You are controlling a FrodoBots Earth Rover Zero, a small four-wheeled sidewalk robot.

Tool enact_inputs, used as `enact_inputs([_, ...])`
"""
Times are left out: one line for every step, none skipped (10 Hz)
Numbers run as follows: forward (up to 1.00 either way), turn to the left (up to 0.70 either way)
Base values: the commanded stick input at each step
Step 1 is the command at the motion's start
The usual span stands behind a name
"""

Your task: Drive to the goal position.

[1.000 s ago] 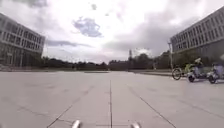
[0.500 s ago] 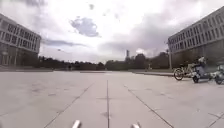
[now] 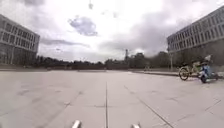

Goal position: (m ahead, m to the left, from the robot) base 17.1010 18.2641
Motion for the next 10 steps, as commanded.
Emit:
enact_inputs([1.0,0.0])
enact_inputs([1.0,0.0])
enact_inputs([1.0,0.0])
enact_inputs([1.0,0.0])
enact_inputs([1.0,0.0])
enact_inputs([1.0,0.0])
enact_inputs([1.0,0.0])
enact_inputs([1.0,0.0])
enact_inputs([1.0,0.0])
enact_inputs([1.0,0.0])
